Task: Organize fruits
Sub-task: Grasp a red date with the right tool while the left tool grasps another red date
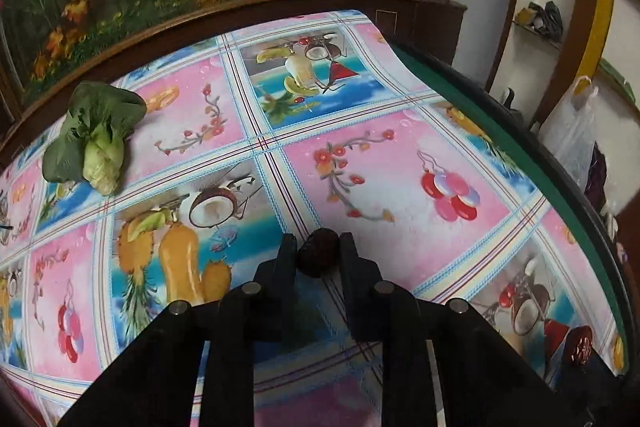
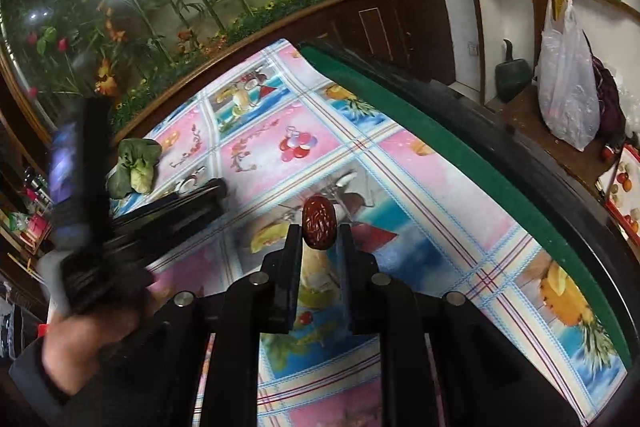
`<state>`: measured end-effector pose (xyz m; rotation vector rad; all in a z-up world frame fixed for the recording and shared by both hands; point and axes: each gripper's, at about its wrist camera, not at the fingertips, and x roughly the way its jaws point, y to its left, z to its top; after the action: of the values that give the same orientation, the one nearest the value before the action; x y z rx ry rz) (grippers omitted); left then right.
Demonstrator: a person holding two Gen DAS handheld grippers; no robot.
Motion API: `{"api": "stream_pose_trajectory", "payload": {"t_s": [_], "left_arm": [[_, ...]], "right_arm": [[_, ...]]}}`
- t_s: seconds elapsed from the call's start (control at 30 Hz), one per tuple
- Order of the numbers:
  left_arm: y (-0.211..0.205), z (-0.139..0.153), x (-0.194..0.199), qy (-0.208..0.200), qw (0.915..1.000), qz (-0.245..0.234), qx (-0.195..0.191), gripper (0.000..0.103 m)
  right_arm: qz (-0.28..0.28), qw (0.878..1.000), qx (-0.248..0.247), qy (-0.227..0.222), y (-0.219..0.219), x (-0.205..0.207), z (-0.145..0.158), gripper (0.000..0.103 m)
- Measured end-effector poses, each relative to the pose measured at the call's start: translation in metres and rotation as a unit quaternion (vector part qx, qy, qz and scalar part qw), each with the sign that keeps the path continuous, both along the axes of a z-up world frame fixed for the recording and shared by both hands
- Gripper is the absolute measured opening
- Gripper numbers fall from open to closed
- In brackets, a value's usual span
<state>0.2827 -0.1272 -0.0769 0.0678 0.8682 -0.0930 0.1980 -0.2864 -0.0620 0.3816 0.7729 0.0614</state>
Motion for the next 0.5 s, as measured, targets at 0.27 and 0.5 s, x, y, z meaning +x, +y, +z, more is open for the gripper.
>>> {"api": "stream_pose_trajectory", "payload": {"t_s": [0.27,0.5], "left_arm": [[0.019,-0.004,-0.067,0.010,0.9999,0.011,0.003,0.019],[0.047,0.015,-0.139,0.017,0.9993,0.028,-0.020,0.019]], "right_arm": [[0.010,1.000,-0.002,0.005,0.007,0.001,-0.006,0.018],[0.019,0.999,-0.040,0.007,0.020,0.004,-0.009,0.018]]}}
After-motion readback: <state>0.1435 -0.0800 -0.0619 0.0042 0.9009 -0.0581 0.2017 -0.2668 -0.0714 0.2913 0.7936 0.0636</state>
